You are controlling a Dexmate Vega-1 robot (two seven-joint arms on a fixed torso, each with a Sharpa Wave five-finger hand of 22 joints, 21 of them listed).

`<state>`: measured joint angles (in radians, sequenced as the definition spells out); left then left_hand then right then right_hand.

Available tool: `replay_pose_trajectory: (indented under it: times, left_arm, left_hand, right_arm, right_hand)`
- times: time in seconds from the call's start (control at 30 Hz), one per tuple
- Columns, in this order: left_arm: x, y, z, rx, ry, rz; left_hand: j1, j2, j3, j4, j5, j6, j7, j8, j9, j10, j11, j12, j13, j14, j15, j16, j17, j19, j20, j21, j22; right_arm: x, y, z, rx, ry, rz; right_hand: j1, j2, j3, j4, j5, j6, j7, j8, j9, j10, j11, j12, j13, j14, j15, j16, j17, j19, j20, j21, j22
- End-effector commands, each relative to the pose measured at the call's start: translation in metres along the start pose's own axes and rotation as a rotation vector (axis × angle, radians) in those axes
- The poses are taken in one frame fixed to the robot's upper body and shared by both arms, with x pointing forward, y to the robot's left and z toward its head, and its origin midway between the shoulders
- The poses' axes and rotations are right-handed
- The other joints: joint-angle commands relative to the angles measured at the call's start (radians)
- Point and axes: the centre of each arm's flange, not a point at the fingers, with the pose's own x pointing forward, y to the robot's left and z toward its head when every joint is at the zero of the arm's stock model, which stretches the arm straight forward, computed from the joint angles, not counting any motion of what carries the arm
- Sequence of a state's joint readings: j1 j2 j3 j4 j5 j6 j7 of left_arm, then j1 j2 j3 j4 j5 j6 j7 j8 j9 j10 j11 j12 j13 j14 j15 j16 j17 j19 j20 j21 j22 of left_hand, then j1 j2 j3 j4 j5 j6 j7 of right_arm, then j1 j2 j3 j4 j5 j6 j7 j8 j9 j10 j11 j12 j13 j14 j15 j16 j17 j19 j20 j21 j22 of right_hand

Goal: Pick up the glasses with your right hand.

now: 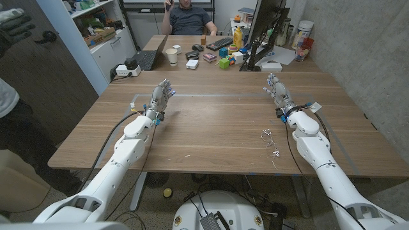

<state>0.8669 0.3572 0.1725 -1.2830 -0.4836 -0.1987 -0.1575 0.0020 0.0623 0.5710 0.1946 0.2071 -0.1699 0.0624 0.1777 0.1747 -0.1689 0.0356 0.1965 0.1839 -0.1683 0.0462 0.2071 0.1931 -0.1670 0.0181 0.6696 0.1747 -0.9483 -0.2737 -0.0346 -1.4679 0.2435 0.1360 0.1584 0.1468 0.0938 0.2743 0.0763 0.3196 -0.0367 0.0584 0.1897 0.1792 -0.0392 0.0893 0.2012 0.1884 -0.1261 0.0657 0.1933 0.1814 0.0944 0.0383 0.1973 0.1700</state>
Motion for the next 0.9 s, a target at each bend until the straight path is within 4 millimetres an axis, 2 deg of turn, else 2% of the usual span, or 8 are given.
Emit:
replay_pose_trajectory:
  times: [0.03,0.5,0.63,0.7,0.9]
  left_arm:
    - [0.003,0.0,0.0,-0.002,0.0,-0.005]
    - [0.007,-0.003,-0.001,-0.005,0.0,-0.016]
    - [0.007,-0.003,-0.001,-0.006,0.001,-0.017]
    - [0.008,-0.003,-0.001,-0.006,0.001,-0.02]
    - [0.011,-0.004,-0.001,-0.004,0.002,-0.028]
  left_hand:
    - [0.001,0.127,0.004,0.002,0.004,-0.099,0.001,0.005,0.002,-0.179,0.002,0.005,0.003,-0.222,0.003,0.004,0.006,-0.172,0.001,-0.004,0.006]
    - [0.002,0.127,0.003,0.001,0.004,-0.099,0.0,0.005,0.002,-0.18,0.002,0.005,0.003,-0.222,0.003,0.004,0.005,-0.17,0.002,-0.008,0.006]
    - [0.002,0.127,0.003,0.001,0.004,-0.098,0.0,0.005,0.002,-0.18,0.0,0.005,0.003,-0.221,0.002,0.004,0.005,-0.169,0.001,-0.009,0.006]
    - [0.002,0.126,0.003,0.001,0.004,-0.098,0.0,0.005,0.002,-0.179,0.0,0.005,0.003,-0.221,0.003,0.004,0.005,-0.169,0.001,-0.009,0.006]
    - [0.001,0.126,0.002,0.001,0.004,-0.096,0.001,0.006,0.002,-0.177,0.001,0.006,0.003,-0.22,0.002,0.005,0.005,-0.168,0.002,-0.01,0.006]
  right_arm:
    - [-0.015,-0.005,0.031,-0.134,-0.054,-0.028]
    - [-0.036,-0.012,0.069,-0.254,-0.131,-0.081]
    - [-0.044,-0.014,0.08,-0.309,-0.15,-0.101]
    - [-0.049,-0.015,0.085,-0.335,-0.161,-0.112]
    - [-0.063,-0.018,0.099,-0.394,-0.178,-0.146]
  right_hand:
    - [0.017,-0.002,0.002,-0.009,0.003,0.013,0.002,0.007,0.003,0.015,0.001,0.007,0.004,0.011,-0.004,0.007,0.0,0.017,-0.001,0.01,0.003]
    - [0.033,-0.004,0.005,-0.022,0.001,0.035,0.002,0.012,0.003,0.038,0.004,0.012,0.004,0.036,-0.005,0.011,0.0,0.037,-0.004,0.014,0.003]
    - [0.042,-0.005,0.007,-0.029,0.0,0.051,-0.001,0.015,0.003,0.066,0.002,0.02,0.004,0.058,-0.006,0.015,0.0,0.054,-0.003,0.017,0.003]
    - [0.048,-0.006,0.007,-0.034,-0.001,0.061,-0.001,0.016,0.003,0.093,0.01,0.027,0.004,0.068,-0.008,0.016,0.0,0.064,-0.003,0.017,0.003]
    - [0.051,-0.007,0.008,-0.037,-0.002,0.076,0.003,0.019,0.003,0.104,0.008,0.028,0.004,0.081,-0.009,0.017,0.001,0.076,-0.005,0.019,0.003]
